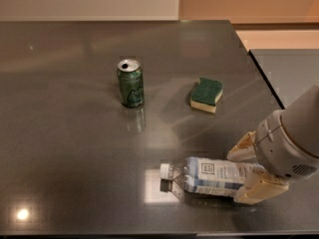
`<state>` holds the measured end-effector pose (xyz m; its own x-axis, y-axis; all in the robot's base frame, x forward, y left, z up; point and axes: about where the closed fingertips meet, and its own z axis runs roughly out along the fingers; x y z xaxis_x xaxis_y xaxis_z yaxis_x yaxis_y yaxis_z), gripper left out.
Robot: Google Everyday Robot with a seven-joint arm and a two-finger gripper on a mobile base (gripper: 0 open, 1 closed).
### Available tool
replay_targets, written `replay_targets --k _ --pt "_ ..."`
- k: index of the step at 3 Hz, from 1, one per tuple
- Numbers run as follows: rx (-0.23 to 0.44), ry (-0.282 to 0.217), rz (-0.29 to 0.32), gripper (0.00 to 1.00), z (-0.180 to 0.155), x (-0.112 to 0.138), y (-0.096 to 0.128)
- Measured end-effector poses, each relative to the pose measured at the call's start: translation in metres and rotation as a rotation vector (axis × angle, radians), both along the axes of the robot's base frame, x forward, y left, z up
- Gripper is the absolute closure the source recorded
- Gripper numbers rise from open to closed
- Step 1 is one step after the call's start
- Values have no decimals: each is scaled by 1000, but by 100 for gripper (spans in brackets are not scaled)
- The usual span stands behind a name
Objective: Move blue plastic bottle near green can
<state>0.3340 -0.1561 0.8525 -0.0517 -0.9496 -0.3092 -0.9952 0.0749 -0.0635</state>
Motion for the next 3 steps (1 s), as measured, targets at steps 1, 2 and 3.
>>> replay_targets --k 1,2,3 --pt "0 16 7 65 -1 1 1" --pt "-8 15 12 88 7 6 12" --pt "-20 13 -9 100 21 19 30"
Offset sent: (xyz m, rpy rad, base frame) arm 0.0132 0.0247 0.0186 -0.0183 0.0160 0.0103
